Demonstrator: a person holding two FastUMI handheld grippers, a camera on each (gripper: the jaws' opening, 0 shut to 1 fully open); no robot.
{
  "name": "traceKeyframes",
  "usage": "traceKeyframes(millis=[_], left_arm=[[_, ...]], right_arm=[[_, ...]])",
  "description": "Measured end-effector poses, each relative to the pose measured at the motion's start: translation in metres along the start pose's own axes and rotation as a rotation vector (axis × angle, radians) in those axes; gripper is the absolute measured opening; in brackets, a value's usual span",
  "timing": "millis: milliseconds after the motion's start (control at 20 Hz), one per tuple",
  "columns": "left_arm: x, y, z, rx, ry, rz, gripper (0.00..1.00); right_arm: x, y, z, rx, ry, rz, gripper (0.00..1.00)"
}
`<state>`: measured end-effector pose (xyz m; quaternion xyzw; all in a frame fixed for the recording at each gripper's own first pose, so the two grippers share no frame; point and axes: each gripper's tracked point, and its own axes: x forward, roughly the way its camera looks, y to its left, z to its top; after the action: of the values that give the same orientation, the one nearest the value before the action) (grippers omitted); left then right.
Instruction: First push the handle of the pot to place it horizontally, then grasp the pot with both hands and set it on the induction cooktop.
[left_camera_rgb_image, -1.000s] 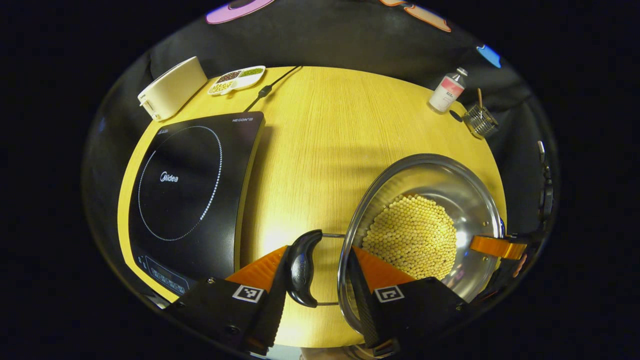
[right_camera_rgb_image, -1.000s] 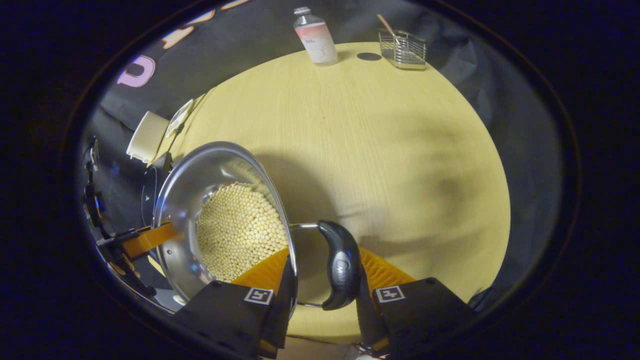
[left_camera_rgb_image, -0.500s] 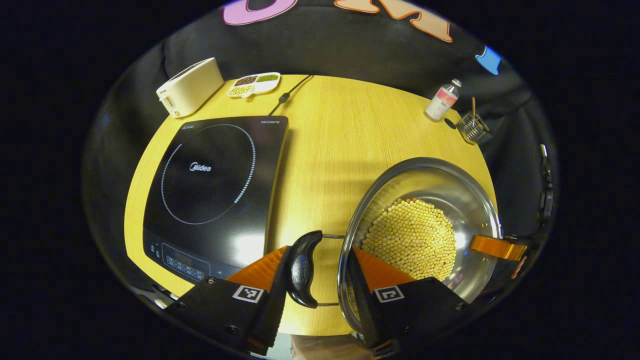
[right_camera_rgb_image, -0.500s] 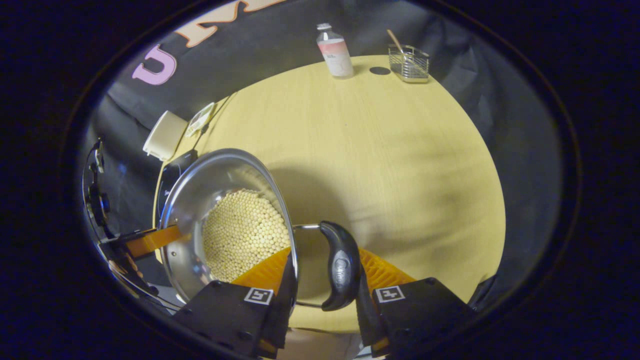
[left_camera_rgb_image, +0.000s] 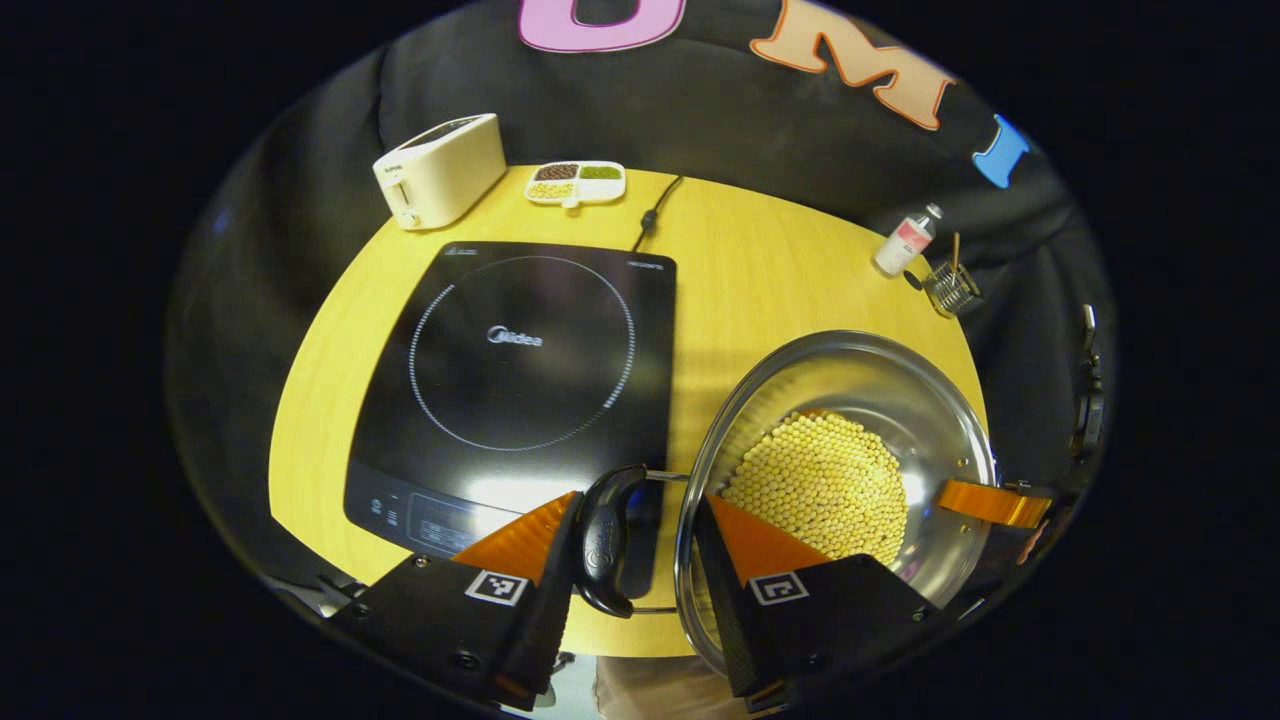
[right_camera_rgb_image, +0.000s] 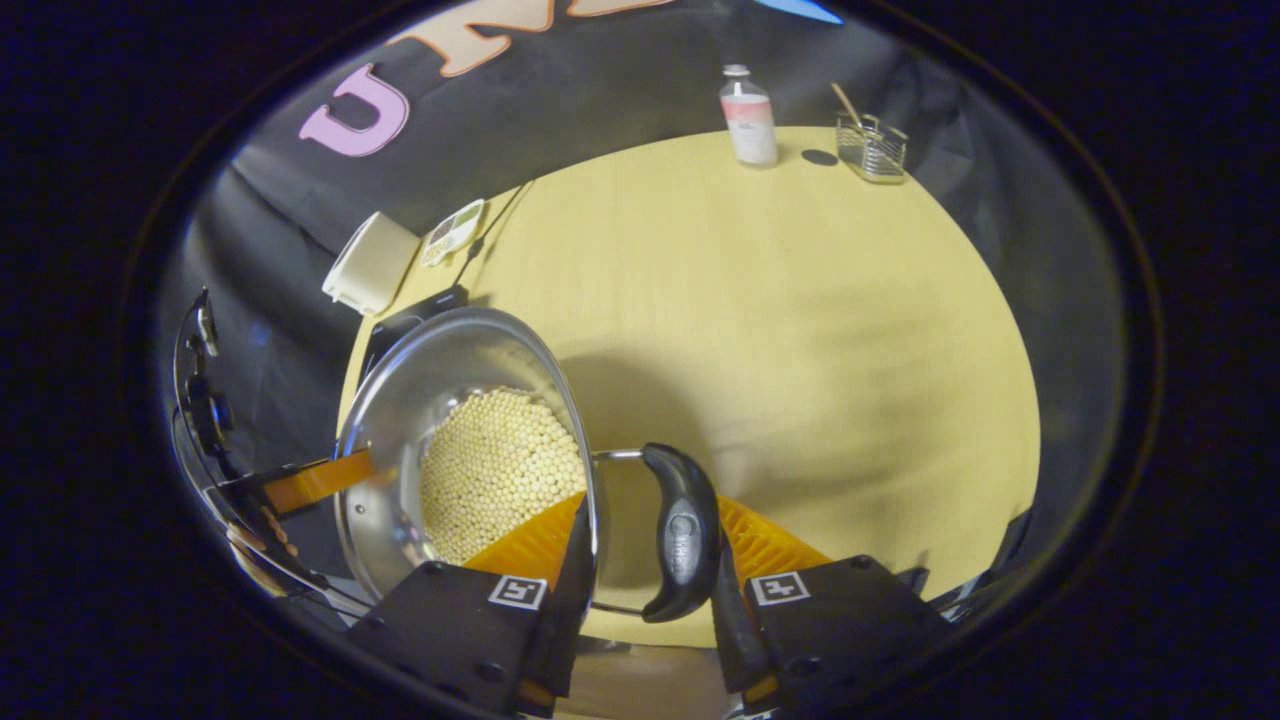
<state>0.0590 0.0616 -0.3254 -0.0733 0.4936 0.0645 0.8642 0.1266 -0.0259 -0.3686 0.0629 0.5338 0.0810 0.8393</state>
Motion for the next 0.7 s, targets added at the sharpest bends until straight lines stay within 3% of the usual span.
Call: traceKeyframes(millis=[700], left_arm=[[0.003, 0.157, 0.049, -0.073, -0.052, 0.052, 0.66]], right_arm=[[0.043, 0.17, 0.026, -0.098, -0.005, 0.019, 0.59]])
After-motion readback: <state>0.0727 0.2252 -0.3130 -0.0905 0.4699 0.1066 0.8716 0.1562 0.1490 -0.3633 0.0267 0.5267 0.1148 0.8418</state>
